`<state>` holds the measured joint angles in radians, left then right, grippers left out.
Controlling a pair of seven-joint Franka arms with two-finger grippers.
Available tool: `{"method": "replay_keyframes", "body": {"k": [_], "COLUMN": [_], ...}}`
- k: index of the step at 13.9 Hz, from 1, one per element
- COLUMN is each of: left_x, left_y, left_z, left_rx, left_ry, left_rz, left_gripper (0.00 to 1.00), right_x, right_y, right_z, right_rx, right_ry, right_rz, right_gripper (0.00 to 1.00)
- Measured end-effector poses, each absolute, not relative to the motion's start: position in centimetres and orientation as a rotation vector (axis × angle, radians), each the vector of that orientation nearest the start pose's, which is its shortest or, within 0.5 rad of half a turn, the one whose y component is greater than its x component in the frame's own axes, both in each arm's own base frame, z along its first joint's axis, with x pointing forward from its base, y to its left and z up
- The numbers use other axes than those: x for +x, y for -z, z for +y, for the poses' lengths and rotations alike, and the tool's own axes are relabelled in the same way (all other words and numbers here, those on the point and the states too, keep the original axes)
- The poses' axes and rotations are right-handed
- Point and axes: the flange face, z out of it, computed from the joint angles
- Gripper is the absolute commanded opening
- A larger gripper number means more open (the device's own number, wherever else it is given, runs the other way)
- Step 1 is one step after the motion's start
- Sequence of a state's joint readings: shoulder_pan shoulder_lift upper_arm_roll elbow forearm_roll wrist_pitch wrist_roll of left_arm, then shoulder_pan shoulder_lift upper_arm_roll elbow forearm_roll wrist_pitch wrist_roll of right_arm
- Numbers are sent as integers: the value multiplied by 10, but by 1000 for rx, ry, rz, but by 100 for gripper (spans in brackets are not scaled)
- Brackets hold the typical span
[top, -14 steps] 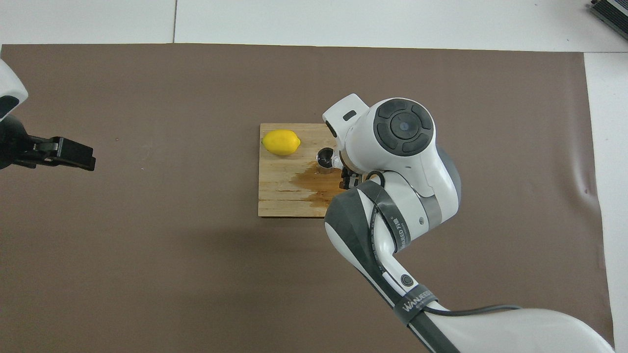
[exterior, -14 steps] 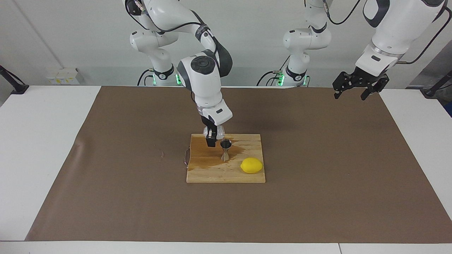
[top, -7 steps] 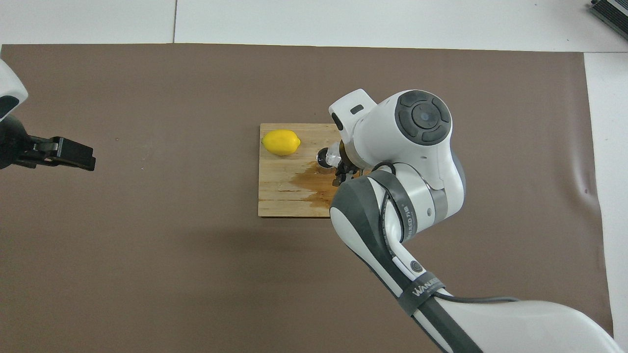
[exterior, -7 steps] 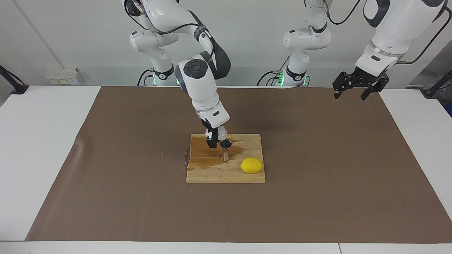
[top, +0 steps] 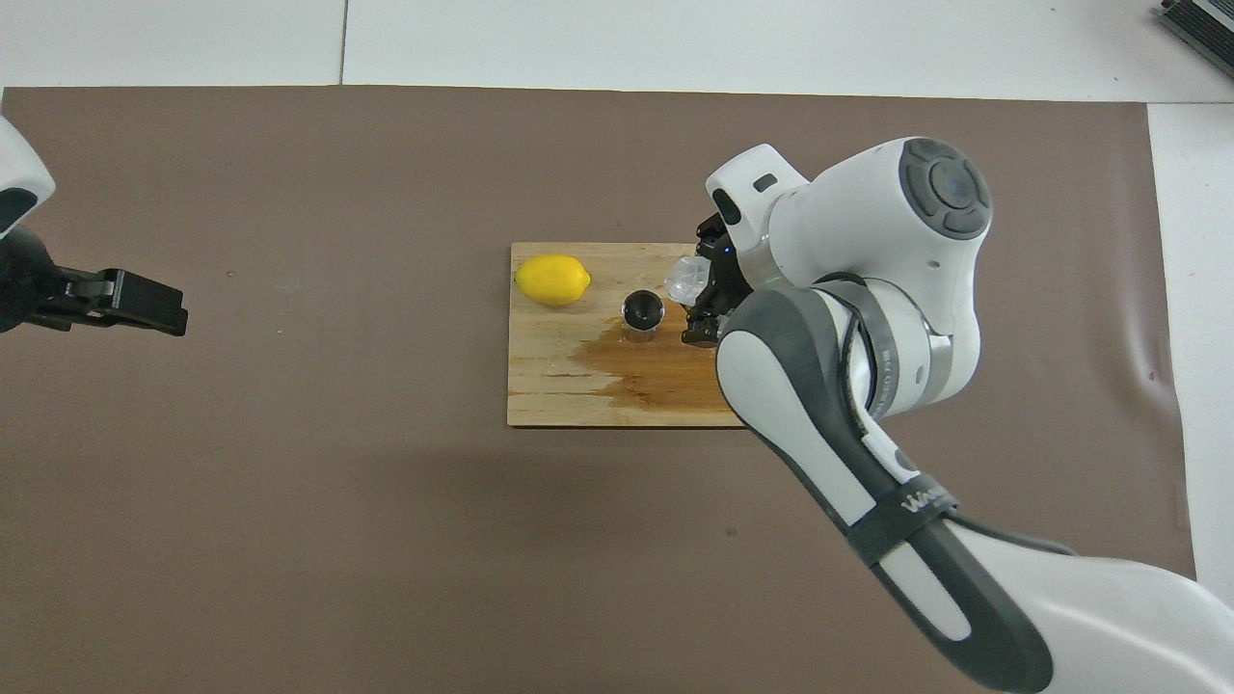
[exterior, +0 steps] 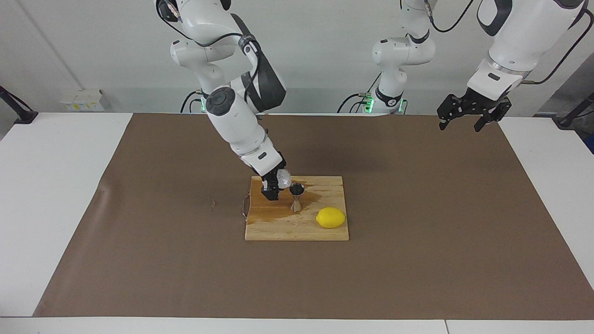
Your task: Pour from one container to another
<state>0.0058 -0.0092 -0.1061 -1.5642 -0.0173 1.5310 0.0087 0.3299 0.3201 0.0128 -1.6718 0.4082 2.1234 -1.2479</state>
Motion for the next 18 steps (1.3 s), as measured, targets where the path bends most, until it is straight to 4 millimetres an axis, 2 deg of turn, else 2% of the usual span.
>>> {"method": "replay_keyframes", "body": {"k": [3,5,11,13,14,16,18], "left_x": [545,545,545,545,545,545,545], "left_y": [-629,-629,-629,-629,-629,-629,-629], "left_z": [-57,-57,-57,-57,-57,-57,-57], "left_rx": [-3152,-3152,-3152,-3152,-3152,-3152,-3152], "left_ry": [-39,-39,-39,-39,-39,-39,-39], "left_rz": [173,173,173,173,173,173,173], "left_gripper": [100,100,100,100,100,100,100], "right_x": [634,636,613,600,594,586,582], "right_y": [-432,-422,-373,-347,-327,-286,-256], "right_z": [186,151,25,-3,-14,-28,-37], "right_rx": [-2081,-2006,-1830,-1769,-1737,-1667,-1623], "right_ry": [473,553,677,728,759,812,832], "right_rz": [-1792,-1754,-1663,-1653,-1654,-1675,-1697], "right_gripper": [0,0,0,0,0,0,0]}}
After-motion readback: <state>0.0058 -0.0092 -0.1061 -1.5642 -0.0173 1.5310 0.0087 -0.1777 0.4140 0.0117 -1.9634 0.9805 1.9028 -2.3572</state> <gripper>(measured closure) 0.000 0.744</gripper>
